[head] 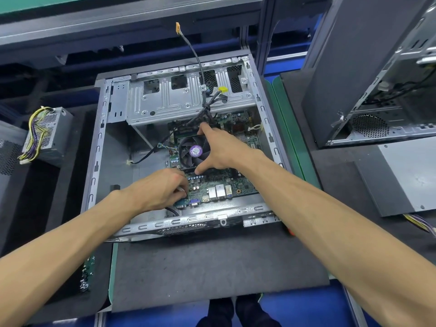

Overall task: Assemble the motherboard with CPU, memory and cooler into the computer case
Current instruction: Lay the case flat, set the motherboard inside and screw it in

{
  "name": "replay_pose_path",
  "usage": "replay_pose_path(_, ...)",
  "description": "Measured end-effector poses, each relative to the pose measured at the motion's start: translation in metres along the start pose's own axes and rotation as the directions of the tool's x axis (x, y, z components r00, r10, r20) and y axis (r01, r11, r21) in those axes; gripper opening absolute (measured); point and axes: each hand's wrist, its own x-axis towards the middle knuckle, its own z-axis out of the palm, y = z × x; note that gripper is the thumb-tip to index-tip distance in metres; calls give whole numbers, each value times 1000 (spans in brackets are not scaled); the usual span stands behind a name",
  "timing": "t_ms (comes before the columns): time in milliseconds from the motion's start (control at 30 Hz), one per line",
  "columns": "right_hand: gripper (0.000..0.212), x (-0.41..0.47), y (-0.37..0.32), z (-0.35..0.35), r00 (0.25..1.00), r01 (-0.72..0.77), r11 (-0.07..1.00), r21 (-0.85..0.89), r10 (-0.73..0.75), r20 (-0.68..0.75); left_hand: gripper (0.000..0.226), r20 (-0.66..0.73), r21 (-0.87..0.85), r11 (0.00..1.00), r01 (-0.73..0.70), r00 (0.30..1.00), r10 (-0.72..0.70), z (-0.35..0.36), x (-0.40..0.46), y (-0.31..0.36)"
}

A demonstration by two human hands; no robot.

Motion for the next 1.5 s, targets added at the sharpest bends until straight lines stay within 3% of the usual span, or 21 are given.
replay_pose_path(367, 114, -1, 0, -1, 1000, -1, 1000, 0, 1, 8, 12, 2, -23, 1000, 6, 1000, -6, 1, 2, 1)
replay_pose_path(700, 116, -1, 0, 0, 1000, 0, 1000, -13, 0, 4, 11, -8, -150, 987, 58, 998, -60, 0, 0, -2)
replay_pose_path(1167, 114, 0, 0, 0, 1000, 0, 1000, -7, 0, 2, 9, 43, 9, 1000, 24, 999, -25, 1, 6, 3)
replay_pose_path(1500, 114, -1, -1, -1, 1000, -1, 1000, -23, 1, 7, 10, 19, -13, 999, 42, 999, -42, 2, 2, -1)
